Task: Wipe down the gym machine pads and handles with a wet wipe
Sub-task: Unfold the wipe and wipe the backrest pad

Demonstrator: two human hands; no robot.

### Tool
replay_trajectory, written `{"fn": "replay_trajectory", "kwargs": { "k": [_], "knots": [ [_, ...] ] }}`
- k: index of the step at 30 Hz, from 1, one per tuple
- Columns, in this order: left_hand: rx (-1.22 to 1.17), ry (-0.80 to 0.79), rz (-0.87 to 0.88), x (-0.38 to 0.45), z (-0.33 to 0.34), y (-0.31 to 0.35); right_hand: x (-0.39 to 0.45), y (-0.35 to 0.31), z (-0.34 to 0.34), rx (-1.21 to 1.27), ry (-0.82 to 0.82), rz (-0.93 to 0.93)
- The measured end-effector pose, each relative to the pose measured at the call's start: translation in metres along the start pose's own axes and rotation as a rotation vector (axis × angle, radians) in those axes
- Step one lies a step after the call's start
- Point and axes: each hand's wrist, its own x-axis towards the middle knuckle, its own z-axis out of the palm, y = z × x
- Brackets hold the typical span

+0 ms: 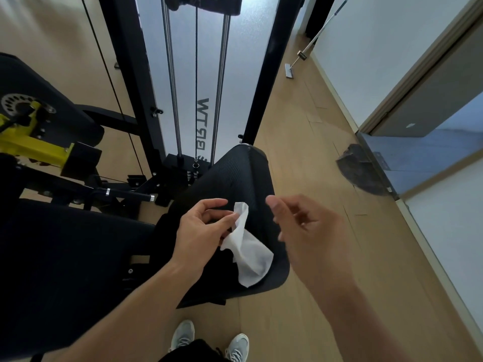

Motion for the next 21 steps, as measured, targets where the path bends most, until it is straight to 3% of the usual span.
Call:
{"fn": "replay_trajectory", "kwargs": {
  "k": [5, 10, 12, 17, 21],
  "knots": [
    [-0.046, -0.024, -0.023, -0.006, -0.002, -0.010, 0.010, 0.024, 0.008, -0.315, -0.204, 0.038],
    [-0.091, 0.079, 0.016, -0.020, 0.009, -0.022, -0.002, 0.031, 0.021, -0.463, -0.242, -0.067],
    [-0.129, 0.062, -0.034, -0.021, 0.009, -0.019, -0.002, 0.033, 0.021, -0.465, -0.231, -0.083],
    [-0.011, -0.211, -0.066, -0.018, -0.007, -0.011, -0.001, 0.037, 0.023, -0.439, -0.200, -0.105],
    [-0.006, -0.219, -0.008, -0.018, -0.016, 0.000, -0.003, 0.037, 0.022, -0.272, -0.160, -0.091]
  ]
}}
